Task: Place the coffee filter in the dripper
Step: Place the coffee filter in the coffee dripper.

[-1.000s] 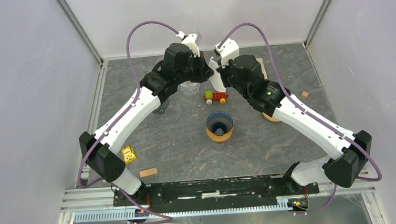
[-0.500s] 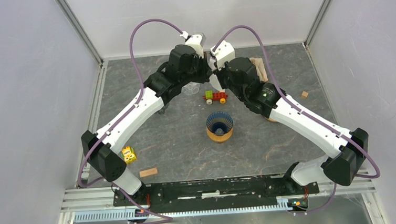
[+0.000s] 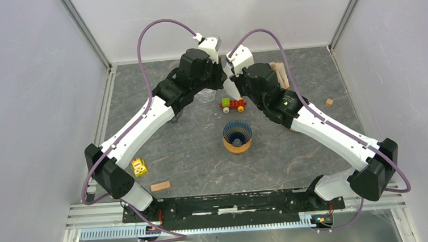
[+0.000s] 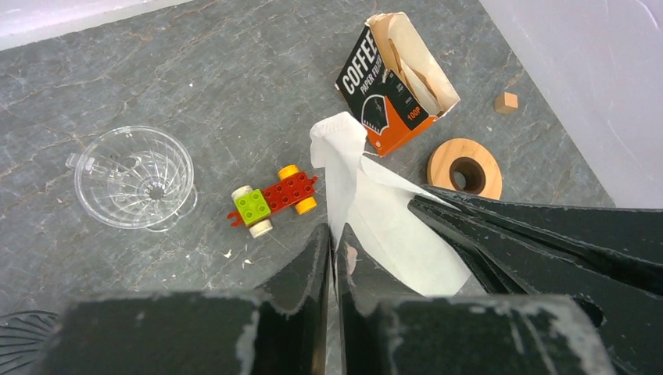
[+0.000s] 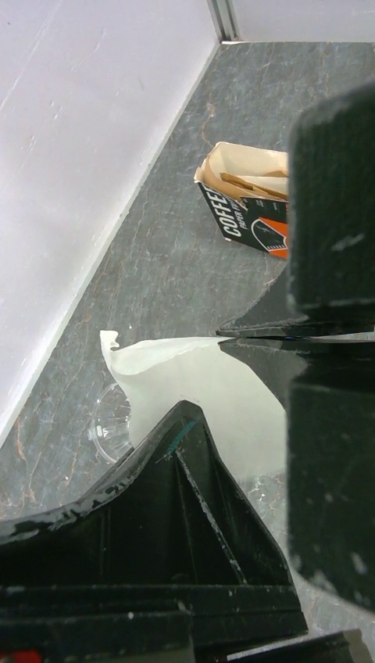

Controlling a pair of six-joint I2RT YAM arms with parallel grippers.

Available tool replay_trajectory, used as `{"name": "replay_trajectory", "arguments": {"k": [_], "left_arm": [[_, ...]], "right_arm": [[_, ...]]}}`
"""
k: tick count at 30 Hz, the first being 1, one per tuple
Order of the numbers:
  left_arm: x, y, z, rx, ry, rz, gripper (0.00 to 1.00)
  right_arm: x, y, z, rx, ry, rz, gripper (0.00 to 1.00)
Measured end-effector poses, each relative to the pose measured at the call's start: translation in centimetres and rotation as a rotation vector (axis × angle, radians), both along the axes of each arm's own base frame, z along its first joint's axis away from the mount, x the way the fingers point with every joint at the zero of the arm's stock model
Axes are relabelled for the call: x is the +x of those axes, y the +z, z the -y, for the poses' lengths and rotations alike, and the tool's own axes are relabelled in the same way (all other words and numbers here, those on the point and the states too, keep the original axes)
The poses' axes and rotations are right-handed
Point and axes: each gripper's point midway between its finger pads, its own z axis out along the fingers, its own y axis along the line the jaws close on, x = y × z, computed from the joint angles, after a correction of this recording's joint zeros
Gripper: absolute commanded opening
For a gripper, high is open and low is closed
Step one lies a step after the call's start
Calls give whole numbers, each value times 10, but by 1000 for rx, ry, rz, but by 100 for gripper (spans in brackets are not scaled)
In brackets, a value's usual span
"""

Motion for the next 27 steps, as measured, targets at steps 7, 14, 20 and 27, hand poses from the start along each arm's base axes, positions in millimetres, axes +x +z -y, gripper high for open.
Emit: {"name": "replay_trajectory", "arguments": {"k": [7, 14, 20, 27], "left_arm": [[-1, 0, 2, 1, -15, 2, 37], [-4, -7, 4, 0, -37, -11, 54], [-8, -22, 6, 13, -55, -42, 60], [-9, -23, 10, -20, -51, -56, 64]], "right_arm": [[-1, -2, -1, 1, 8, -6, 0], [-1, -2, -2, 14, 6, -11, 0], [1, -3, 1, 37, -10, -23, 0], [5, -4, 5, 87, -27, -46, 0]]}}
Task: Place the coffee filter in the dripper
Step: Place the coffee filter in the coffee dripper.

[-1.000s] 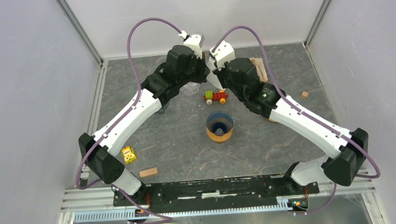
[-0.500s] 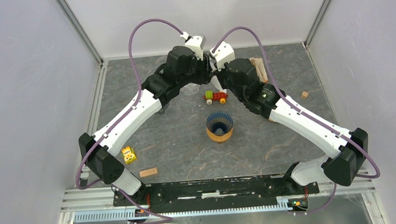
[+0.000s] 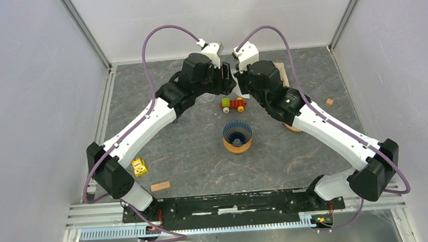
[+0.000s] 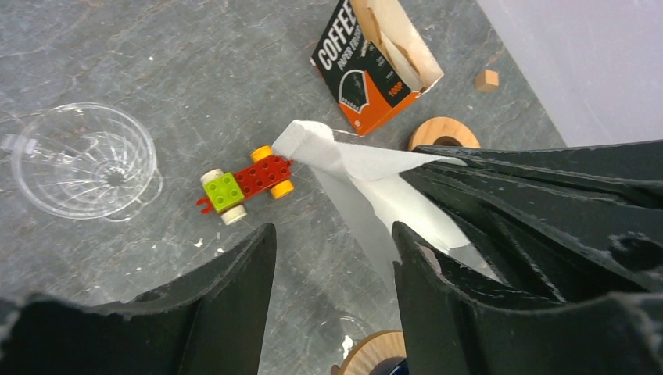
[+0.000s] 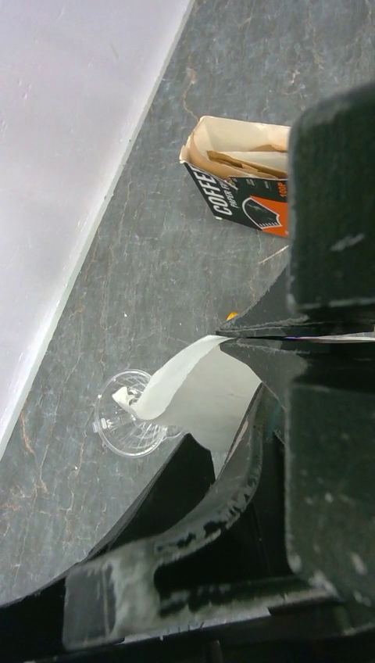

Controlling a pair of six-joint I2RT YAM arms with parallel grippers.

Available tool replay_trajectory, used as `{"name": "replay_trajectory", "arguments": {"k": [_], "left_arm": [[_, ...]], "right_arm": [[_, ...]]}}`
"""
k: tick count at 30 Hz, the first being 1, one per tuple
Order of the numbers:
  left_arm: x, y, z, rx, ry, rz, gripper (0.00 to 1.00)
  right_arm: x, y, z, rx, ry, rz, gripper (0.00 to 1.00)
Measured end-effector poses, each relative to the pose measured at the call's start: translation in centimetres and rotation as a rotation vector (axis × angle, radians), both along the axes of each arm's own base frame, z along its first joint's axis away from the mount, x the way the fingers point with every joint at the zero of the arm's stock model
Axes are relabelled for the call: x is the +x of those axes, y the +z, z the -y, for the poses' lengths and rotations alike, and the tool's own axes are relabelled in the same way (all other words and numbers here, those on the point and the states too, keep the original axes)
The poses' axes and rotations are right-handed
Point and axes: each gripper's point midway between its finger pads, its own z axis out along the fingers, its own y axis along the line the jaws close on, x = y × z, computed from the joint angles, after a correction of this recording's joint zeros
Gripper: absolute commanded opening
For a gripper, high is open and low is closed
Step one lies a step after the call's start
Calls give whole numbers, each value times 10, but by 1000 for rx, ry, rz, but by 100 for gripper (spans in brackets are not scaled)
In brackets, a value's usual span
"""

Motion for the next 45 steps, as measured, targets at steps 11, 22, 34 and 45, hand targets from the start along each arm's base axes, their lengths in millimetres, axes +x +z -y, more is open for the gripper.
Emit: {"name": "replay_trajectory", "arguments": {"k": [11, 22, 34, 45], "left_arm": [[-1, 4, 6, -57, 7, -28, 66], [8, -5, 0, -26, 62, -26, 66], [13, -15, -1, -1, 83, -36, 65], [14, -19, 0, 5, 80, -39, 32]], "right_arm": [[-1, -6, 2, 91, -50, -57, 0], [-4, -9, 0, 192, -99, -111, 0], [-7, -8, -3, 245, -108, -146, 0], [-8, -10, -3, 253, -111, -159, 0]]}}
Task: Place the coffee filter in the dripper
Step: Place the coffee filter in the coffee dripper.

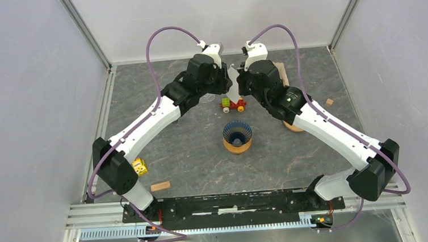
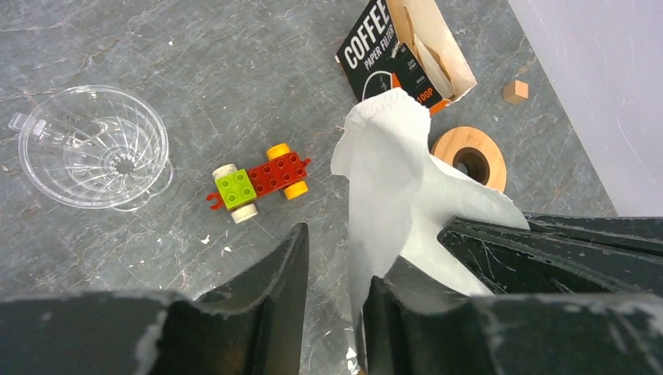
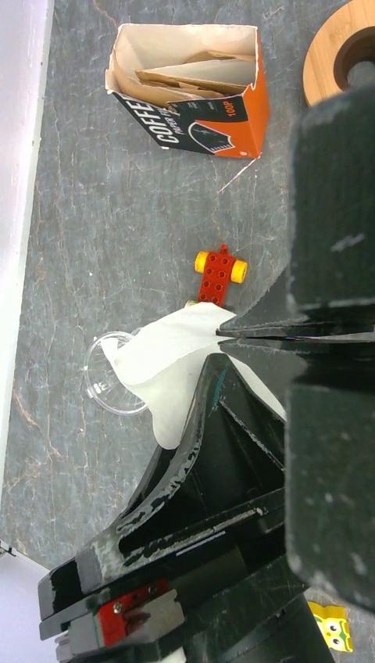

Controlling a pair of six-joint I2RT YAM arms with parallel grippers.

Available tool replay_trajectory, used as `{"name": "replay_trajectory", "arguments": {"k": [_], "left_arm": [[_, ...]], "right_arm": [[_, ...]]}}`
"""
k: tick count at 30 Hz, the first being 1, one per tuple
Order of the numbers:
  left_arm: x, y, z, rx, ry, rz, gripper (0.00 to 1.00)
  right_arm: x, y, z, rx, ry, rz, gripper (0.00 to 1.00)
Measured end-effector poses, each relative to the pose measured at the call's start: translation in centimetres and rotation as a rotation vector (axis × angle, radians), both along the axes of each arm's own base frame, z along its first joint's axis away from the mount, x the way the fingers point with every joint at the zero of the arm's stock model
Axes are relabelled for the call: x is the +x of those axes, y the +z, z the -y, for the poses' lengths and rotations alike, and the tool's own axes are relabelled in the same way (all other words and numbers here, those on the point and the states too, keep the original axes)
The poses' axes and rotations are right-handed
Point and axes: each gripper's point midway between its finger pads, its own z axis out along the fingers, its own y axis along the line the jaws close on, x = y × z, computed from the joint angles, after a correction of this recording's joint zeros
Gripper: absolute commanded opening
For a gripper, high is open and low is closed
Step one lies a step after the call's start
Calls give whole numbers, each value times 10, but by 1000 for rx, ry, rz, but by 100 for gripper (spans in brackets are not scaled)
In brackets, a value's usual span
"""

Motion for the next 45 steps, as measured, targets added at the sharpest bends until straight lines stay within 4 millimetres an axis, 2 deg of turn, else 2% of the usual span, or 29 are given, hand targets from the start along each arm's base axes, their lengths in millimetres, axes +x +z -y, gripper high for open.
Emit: {"name": "replay_trajectory", "arguments": {"k": [9, 16, 22, 27, 32, 36, 41, 45], "left_arm": [[-3, 2, 4, -8, -35, 2, 2], [-7, 6, 5, 4, -72, 25, 2], [-14, 19, 5, -8, -112, 50, 2], [-19, 24, 7, -12, -151, 64, 2], [-21, 22, 8, -10, -161, 61, 2], [-21, 20, 7, -6, -161, 58, 2], [-21, 21, 7, -9, -162, 61, 2], [-24, 18, 7, -11, -171, 58, 2]], "right_arm": [[3, 0, 2, -2, -6, 12, 0], [5, -9, 4, -37, 7, 20, 0], [4, -9, 6, -72, 34, 50, 7], [0, -2, 4, -83, 93, 84, 17], [-3, 5, -6, -75, 194, 109, 31], [-8, 9, -12, -70, 267, 122, 39], [-8, 13, -9, -77, 278, 139, 50], [-4, 14, -4, -88, 255, 142, 52]]}}
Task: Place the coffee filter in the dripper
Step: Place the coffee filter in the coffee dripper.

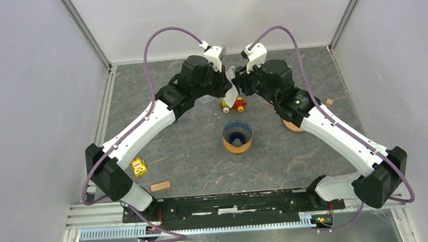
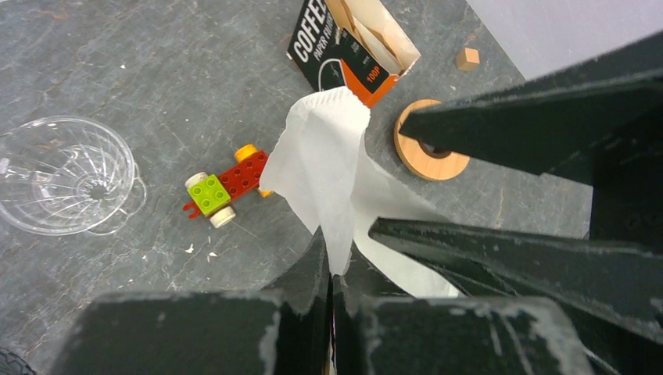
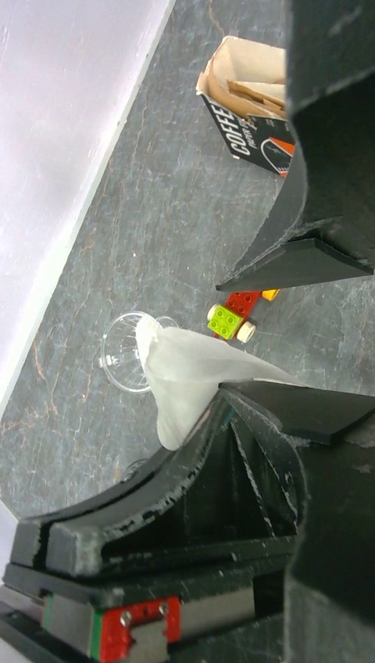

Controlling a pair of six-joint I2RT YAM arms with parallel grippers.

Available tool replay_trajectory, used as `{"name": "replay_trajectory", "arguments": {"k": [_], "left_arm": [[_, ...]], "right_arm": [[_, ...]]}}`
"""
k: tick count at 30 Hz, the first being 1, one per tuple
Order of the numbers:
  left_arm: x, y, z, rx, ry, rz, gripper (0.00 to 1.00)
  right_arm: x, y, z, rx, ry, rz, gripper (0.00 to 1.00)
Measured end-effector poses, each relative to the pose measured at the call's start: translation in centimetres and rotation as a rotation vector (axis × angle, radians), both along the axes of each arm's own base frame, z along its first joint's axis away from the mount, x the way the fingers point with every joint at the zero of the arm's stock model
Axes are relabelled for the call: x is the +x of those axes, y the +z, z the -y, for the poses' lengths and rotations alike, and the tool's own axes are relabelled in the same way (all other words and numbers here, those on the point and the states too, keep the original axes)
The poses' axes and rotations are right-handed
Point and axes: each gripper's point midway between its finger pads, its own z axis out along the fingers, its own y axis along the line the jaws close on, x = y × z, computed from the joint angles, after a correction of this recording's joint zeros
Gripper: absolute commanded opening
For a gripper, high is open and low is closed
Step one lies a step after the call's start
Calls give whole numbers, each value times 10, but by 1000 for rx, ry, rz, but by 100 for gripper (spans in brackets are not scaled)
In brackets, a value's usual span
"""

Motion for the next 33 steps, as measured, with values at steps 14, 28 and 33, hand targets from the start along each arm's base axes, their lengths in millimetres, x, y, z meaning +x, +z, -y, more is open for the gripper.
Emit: {"name": "replay_trajectory", "arguments": {"k": [14, 28, 33], "left_arm": [[-16, 7, 4, 3, -97, 38, 2], [-30, 11, 11, 24, -205, 81, 2], [-38, 12, 11, 35, -257, 106, 2]], "right_arm": [[7, 0, 12, -29, -58, 15, 56], [-14, 22, 3, -130, 156, 146, 64], [-20, 30, 5, -174, 202, 197, 62]]}}
